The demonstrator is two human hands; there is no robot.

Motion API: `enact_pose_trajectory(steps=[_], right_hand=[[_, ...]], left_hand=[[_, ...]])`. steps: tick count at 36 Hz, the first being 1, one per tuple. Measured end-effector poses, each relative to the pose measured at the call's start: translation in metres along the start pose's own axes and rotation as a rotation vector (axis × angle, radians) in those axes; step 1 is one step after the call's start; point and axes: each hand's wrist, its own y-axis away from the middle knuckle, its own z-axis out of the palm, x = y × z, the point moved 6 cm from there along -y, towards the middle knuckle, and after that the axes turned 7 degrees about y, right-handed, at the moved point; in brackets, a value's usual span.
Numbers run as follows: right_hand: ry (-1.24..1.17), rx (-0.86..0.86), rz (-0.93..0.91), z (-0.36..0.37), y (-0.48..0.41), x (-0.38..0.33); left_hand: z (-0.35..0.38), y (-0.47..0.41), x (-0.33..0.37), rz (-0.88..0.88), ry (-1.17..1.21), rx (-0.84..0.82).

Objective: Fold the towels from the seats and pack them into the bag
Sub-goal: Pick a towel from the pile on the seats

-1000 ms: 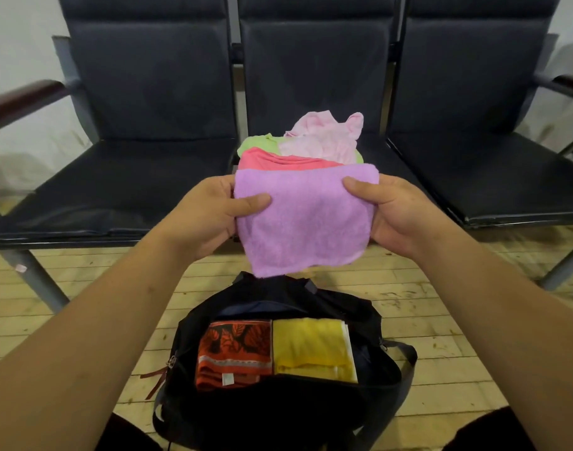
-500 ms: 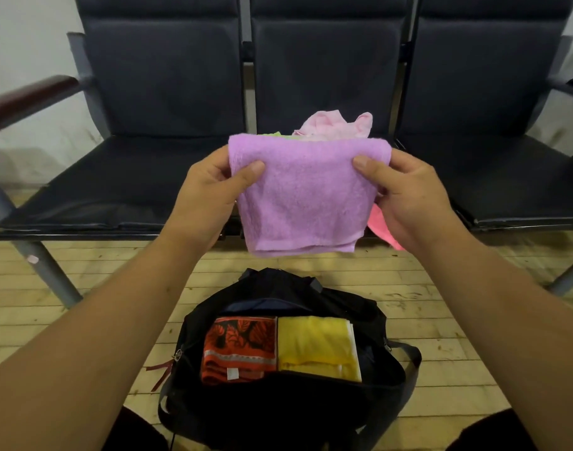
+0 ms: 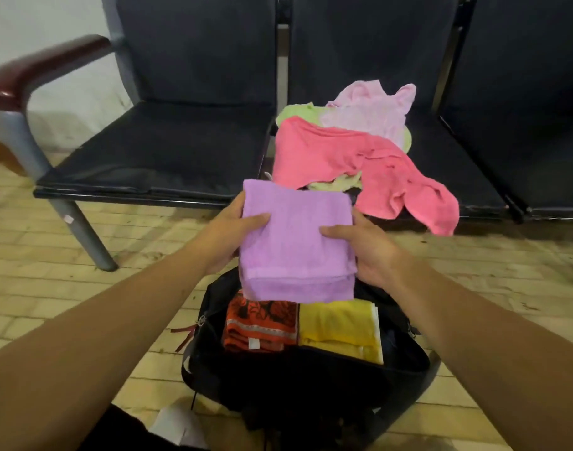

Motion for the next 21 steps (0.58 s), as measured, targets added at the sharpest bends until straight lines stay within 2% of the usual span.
enact_pose_trajectory(steps=[6,16,21], right_hand=[[0.046,0.034,0.240,0.001,-0.028,0.098],[0.214,0.262,0.455,-0.002,-0.078,0.222],[0.535,0.237,0.396,-0.006,-0.073,0.270]], left_hand=[[-0.047,-0.006,-0.097,-0.227,-0.139,0.041],[-0.085,-0.026,-0.207,-0.369,-0.119,0.085],[-0.090,-0.022,-0.246,-0.458,-0.497,-0.042]])
